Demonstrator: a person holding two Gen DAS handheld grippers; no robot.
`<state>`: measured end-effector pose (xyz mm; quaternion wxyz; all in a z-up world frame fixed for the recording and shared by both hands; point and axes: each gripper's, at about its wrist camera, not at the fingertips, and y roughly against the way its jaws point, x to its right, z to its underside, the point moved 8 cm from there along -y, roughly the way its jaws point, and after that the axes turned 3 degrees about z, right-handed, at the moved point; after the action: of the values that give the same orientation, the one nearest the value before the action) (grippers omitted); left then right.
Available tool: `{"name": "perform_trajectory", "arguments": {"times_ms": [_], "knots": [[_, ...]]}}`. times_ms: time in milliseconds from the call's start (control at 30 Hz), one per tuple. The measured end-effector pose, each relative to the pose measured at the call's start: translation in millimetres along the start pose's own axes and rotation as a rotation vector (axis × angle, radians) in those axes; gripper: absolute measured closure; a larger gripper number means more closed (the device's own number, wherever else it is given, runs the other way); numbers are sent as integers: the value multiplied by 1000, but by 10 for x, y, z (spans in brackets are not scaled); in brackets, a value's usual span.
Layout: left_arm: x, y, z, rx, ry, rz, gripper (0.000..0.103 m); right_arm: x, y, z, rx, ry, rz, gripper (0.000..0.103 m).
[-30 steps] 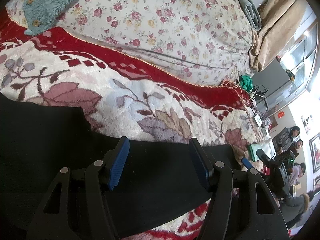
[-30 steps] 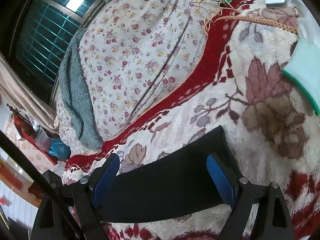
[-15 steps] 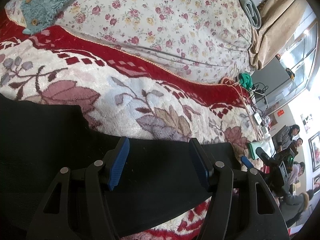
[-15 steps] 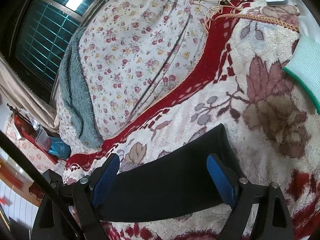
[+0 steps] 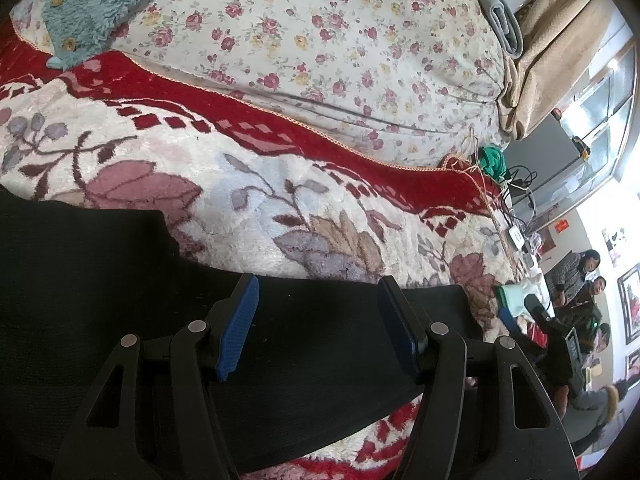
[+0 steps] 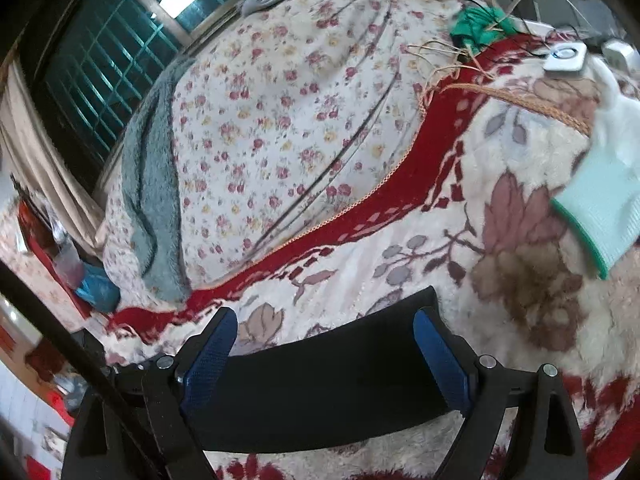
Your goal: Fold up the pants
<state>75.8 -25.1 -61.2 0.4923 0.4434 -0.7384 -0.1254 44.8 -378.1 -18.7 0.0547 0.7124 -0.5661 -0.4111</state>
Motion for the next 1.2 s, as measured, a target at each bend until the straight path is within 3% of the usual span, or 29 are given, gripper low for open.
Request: {"name": "perform_trajectory", "arguments": {"times_ms": [167, 367, 500, 667, 933, 1133, 1200], "knots": [[29, 49, -6, 1, -9, 33, 41, 502, -66, 95, -101, -321, -37, 14], [196, 89, 14, -3, -64, 75, 41, 866, 76, 189, -117, -540, 49, 17], [280, 77, 51, -15, -100, 83, 41, 927, 181, 304, -184, -597, 64, 21], [320, 53, 82, -30, -125, 78, 41, 775, 92, 492, -304, -657, -98, 31], [275, 62, 61, -28, -107, 76, 41, 802, -127, 569, -367, -643, -41, 43], [284, 80, 56, -24, -107, 85, 41, 824, -217, 491, -370, -628, -58, 61], [412, 112, 98, -35, -124, 138, 41, 836, -228, 503, -367, -624, -45, 64]]}}
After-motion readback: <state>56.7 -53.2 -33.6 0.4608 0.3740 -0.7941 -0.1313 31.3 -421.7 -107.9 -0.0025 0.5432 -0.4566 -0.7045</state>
